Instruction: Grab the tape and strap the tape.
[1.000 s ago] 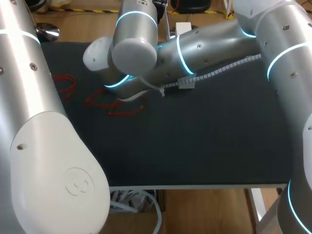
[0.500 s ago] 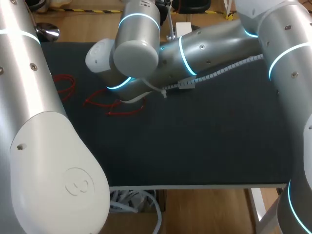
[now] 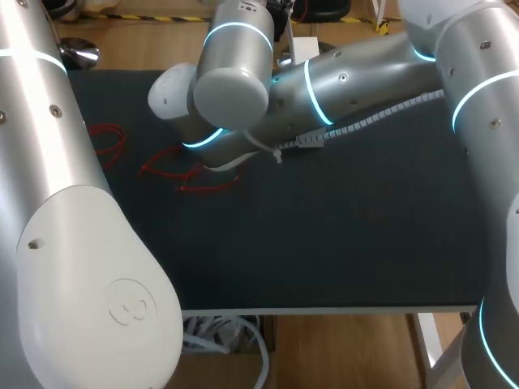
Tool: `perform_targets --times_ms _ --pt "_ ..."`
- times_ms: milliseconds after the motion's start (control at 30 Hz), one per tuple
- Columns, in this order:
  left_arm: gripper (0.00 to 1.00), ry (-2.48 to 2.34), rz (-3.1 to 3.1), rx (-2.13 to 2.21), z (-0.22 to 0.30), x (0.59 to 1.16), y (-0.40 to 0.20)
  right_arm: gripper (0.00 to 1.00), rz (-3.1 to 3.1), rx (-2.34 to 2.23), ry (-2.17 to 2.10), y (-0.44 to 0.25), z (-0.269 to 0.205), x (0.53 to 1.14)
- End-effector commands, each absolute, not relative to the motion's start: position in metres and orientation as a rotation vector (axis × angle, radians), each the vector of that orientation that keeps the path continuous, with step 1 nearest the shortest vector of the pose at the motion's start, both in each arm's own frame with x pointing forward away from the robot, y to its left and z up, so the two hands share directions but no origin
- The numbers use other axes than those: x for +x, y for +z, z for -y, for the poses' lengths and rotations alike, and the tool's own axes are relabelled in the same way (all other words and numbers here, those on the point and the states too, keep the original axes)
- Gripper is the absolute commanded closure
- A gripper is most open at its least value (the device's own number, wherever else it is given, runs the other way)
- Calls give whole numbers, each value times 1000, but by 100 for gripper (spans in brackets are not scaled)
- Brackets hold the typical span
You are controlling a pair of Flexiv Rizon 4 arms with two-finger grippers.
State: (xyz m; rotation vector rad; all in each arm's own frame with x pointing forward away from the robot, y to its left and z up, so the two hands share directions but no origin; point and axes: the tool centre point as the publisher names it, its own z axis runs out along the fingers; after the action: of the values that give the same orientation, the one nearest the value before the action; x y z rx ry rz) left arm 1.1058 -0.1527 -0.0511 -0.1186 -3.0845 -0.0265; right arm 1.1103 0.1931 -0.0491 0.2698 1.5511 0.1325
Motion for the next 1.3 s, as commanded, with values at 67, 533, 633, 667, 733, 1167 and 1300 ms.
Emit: perform_targets --times_ms 67,533,633,667,733,1167,1300 --pt "100 -33 3083 -117 154 1106 -50 100 -1551 271 125 -46 -190 1113" --pt "100 -33 3083 -117 154 1106 -50 100 -1563 263 138 -48 -197 1111" --pt "100 -33 3083 -117 154 1106 -50 100 -1563 260 138 -48 -198 1112" --pt "100 -33 3083 -117 154 1106 -50 100 -1563 260 138 -48 -198 1112" --pt "100 -33 3083 -117 154 1106 -50 100 -1563 259 138 -47 -199 1113" --pt "100 -33 3083 -117 154 1106 -50 100 -1573 248 144 -48 -199 1114" --pt "100 -33 3083 -117 154 1106 -50 100 -1574 244 145 -48 -199 1114"
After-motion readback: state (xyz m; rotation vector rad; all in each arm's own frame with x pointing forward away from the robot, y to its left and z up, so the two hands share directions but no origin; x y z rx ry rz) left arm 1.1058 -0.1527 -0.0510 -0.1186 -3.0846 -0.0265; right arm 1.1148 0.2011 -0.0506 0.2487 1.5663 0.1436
